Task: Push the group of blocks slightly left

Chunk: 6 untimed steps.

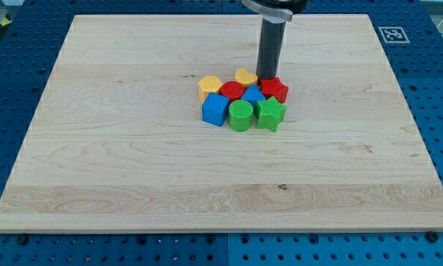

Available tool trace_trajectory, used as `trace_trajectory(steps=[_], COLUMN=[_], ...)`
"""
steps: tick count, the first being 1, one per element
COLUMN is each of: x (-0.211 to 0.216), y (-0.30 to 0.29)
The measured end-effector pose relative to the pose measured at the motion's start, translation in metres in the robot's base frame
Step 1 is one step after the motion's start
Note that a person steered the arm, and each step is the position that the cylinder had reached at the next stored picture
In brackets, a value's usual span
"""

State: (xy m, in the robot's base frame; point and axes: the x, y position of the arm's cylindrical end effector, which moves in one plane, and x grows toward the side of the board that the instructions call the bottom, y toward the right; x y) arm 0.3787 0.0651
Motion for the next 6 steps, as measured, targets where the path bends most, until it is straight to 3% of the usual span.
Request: trace_trajectory(steps=[2,4,6], x=[-0.003,-0.050,-0.005], y=[0.002,0.032,0.099])
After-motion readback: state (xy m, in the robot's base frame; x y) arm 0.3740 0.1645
